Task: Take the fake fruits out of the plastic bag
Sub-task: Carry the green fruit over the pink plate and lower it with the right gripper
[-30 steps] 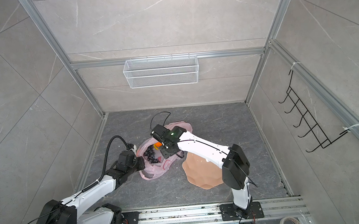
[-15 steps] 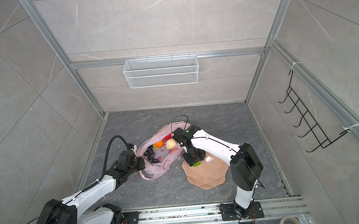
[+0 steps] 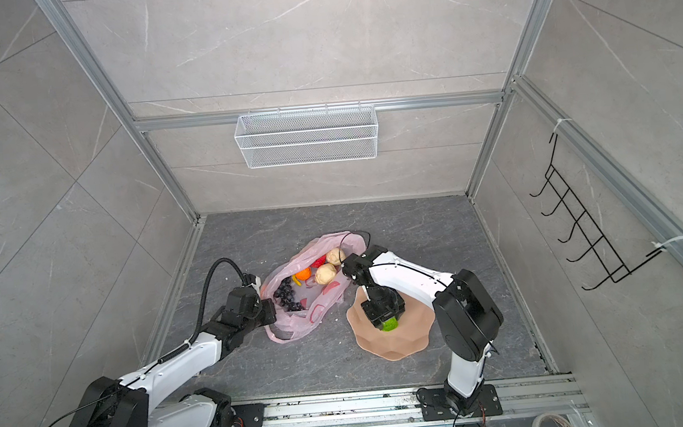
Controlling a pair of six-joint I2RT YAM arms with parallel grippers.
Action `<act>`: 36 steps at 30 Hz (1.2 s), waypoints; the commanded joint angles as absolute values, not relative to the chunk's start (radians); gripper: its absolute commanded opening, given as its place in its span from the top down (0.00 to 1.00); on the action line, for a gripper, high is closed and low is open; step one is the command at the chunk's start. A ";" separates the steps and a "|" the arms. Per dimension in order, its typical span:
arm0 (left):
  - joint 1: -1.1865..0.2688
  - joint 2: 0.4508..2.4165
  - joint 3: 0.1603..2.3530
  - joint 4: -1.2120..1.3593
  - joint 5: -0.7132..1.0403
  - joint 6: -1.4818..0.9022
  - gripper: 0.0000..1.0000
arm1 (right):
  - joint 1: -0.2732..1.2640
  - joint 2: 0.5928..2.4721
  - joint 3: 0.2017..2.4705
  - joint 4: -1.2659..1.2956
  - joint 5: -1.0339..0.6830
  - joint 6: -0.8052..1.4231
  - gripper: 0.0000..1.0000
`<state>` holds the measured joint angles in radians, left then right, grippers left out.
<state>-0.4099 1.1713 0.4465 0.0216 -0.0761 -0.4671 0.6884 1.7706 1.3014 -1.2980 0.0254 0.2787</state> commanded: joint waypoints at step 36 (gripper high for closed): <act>-0.411 1.168 0.468 0.055 -0.074 -0.442 0.90 | 0.683 1.760 1.249 -1.293 0.107 0.324 0.38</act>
<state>-0.4099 1.1713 0.4465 0.0311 -0.0757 -0.4671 0.6884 1.7557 1.2221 -1.2827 0.0849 0.3206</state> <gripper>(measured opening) 0.105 0.636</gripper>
